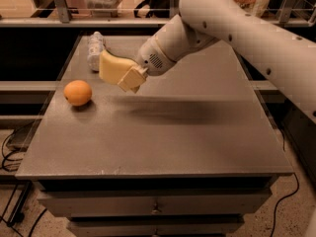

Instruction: Move sponge near orange

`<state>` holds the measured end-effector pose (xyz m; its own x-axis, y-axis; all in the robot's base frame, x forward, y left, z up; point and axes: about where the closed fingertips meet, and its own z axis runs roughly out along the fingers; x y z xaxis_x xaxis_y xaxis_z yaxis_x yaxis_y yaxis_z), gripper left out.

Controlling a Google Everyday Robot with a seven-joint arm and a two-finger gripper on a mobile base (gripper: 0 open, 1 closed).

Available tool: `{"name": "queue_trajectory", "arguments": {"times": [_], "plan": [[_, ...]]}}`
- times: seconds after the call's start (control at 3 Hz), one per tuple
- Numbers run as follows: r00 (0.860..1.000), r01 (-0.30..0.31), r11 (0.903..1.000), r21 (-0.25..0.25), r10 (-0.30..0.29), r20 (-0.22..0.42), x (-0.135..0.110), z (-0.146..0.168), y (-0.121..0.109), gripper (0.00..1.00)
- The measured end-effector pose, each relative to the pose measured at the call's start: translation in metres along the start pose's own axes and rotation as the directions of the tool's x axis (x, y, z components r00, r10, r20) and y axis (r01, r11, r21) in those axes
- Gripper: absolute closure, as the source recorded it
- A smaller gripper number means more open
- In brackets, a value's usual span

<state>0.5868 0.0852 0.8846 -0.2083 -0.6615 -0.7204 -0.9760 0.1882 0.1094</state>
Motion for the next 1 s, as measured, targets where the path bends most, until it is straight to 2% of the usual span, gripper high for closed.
{"name": "queue_trajectory", "arguments": {"times": [0.33,0.67,1.0], "plan": [[0.999,0.021,0.9987,-0.047,-0.022,-0.03,-0.01,0.03,0.005,0.81],[0.997,0.017,0.9982,-0.058,-0.021,-0.07,-0.01,0.048,0.004,0.58],[0.996,-0.003,0.9995,-0.032,0.0,-0.094,-0.007,0.054,-0.003,0.35]]}}
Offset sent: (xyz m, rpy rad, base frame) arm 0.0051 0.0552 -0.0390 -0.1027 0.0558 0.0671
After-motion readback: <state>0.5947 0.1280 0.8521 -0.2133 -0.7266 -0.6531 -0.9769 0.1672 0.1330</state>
